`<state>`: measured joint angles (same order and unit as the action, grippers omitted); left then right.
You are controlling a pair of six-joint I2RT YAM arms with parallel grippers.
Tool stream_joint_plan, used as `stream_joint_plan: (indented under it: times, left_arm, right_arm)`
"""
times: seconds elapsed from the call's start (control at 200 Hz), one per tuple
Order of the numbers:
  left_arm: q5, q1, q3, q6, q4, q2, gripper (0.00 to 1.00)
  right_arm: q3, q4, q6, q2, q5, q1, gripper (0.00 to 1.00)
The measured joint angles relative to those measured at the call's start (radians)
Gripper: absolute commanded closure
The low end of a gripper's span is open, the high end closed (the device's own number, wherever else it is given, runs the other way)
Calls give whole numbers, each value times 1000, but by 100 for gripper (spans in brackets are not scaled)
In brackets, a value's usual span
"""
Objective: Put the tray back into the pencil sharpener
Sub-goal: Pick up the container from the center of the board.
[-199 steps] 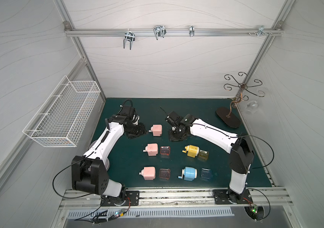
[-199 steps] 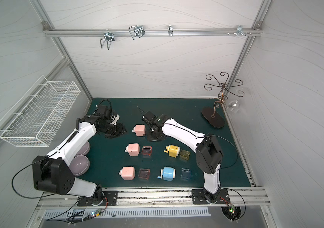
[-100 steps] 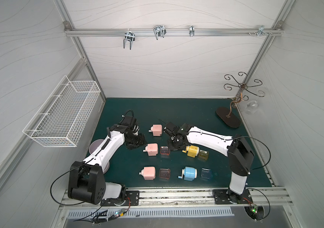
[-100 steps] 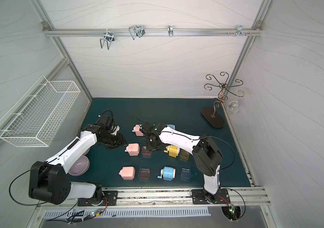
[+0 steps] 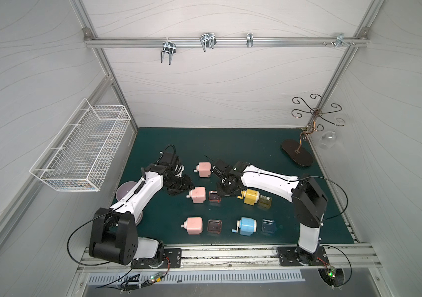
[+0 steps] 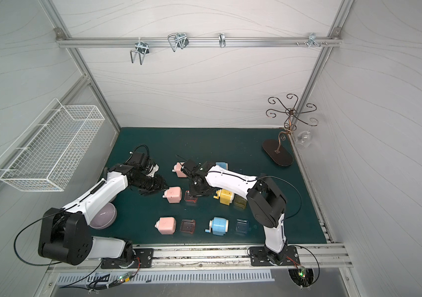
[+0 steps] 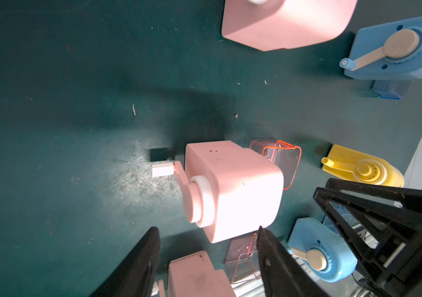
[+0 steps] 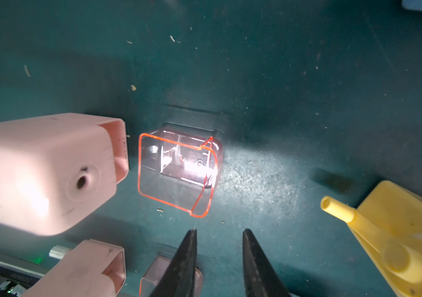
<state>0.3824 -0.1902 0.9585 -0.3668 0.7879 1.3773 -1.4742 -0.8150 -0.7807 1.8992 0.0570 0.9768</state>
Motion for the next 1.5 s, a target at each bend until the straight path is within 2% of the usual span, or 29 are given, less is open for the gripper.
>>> stream_joint_plan:
  times: [0.395,0.6,1.051,1.501]
  left_arm:
    - [19,0,-21,16,-19,26,37]
    - [23,0,-21,19,-28,26,37]
    - [29,0,-21,23,-30,26,37]
    - [37,0,-23,23,-30,26,37]
  right_arm:
    - [-40,4,-10,88,-17,-22,67]
    - [-74,3,-16,122,-17,-31,71]
    - [-114,-3,-24,160,-14,-38,80]
    - [-146,-48,-60,169,-12,-34,82]
